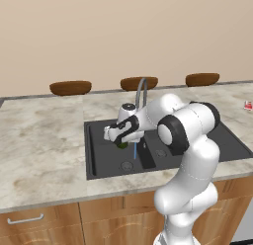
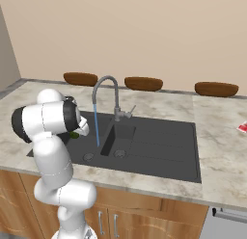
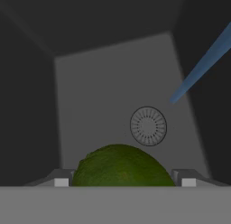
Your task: Turn on the sink faucet. Then move the lime from the counter to the sink. Turn off the sink. Move the vegetable from the sink to the pot next to the stove. Finally move the pot to the rear right burner.
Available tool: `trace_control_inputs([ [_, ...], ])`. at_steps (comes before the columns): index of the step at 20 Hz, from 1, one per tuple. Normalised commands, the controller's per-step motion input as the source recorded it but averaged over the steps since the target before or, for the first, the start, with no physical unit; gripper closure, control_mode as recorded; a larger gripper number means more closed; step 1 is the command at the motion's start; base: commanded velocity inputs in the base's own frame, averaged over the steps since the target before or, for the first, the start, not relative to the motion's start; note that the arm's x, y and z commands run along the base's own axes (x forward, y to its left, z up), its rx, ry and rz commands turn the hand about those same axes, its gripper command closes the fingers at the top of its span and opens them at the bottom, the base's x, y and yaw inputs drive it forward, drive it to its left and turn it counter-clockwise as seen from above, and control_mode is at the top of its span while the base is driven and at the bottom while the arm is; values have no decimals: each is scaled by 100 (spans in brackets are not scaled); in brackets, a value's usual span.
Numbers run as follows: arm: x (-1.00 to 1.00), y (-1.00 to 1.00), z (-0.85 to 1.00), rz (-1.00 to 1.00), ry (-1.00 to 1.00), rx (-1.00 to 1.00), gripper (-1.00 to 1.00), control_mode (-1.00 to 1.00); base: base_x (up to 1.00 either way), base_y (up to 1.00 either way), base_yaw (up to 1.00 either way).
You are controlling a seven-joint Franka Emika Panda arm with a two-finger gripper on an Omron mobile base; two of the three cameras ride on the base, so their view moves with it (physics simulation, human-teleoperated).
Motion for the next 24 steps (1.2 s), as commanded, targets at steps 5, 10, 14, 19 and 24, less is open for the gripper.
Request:
trace_control_inputs([
  [5, 10, -4, -47, 0, 6, -2, 100, -100, 0, 0, 0],
  [10, 9, 0, -50, 0, 1, -6, 100, -100, 0, 0, 0],
  [14, 10, 0, -41, 0, 3, -2, 100, -100, 0, 0, 0],
  [19, 12, -3, -30, 0, 7, 0, 100, -100, 0, 0, 0],
  [24, 17, 0, -35, 0, 6, 0, 100, -100, 0, 0, 0],
])
